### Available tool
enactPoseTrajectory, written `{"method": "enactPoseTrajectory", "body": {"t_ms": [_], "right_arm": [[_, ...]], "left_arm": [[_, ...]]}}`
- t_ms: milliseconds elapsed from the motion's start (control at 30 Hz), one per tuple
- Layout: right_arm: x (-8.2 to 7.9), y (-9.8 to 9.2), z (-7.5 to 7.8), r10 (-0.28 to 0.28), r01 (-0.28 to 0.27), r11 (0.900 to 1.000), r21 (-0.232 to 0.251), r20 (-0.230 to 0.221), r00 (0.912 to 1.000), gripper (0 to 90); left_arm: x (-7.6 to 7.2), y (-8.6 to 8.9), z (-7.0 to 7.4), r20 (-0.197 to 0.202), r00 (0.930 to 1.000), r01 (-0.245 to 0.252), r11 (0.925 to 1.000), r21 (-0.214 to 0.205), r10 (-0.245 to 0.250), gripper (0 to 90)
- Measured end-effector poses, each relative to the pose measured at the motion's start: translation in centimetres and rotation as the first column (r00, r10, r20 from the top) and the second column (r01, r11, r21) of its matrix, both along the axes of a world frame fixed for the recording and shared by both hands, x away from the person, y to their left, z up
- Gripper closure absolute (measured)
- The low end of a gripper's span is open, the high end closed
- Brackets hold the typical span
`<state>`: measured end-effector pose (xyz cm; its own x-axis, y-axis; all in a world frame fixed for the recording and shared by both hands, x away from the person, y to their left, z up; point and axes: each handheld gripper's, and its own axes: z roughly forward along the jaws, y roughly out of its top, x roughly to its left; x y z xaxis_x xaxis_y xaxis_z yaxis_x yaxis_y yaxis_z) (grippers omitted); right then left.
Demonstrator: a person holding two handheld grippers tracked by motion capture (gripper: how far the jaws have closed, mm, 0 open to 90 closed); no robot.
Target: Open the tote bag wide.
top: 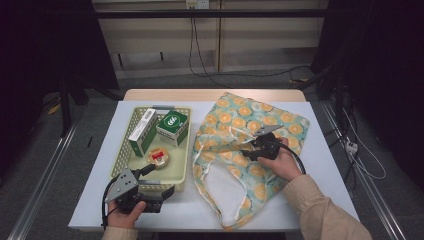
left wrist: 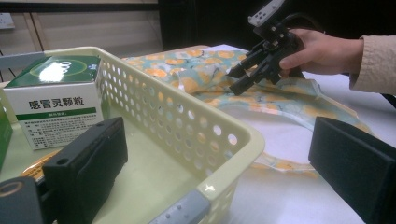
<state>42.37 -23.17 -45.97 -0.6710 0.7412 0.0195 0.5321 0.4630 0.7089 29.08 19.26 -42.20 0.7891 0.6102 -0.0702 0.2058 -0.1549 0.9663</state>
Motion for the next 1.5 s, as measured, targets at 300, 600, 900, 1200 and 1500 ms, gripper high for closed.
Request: {"method": "enactPoseTrajectory", "body": {"t_ms": [300, 600, 900, 1200, 1500], "right_arm": [[0.4, -0.7, -0.2, -0.015, 0.015, 0.9998, 0.009, 0.021, 0.9997, 57.9], [0.5, -0.7, -0.1, -0.046, 0.046, 0.999, 0.0, 0.028, 0.9986, 75.7], [0.6, -0.5, -0.1, -0.041, 0.041, 0.9991, -0.007, 0.029, 0.9987, 88.8], [0.7, -0.6, 0.0, -0.055, 0.055, 0.9985, -0.007, 0.024, 0.9982, 90.0], [1.4, -2.2, 1.2, -0.111, 0.11, 0.9936, 0.023, 0.034, 0.9932, 90.0]], "left_arm": [[0.0, 0.1, 0.1, 0.0, 1.0, -0.002, 1.0, 0.001, 0.002, 4.2], [0.0, 0.3, 0.3, 0.011, 0.9999, -0.006, 1.0, -0.006, 0.006, 4.3], [-0.1, 0.3, 0.3, 0.013, 0.9999, -0.007, 1.0, -0.006, 0.007, 4.3], [-0.1, 0.2, 0.3, 0.012, 0.9999, -0.007, 0.9999, -0.008, 0.007, 4.2], [0.0, 0.1, 0.2, 0.005, 1.0, -0.005, 1.0, -0.007, 0.005, 4.2]]}}
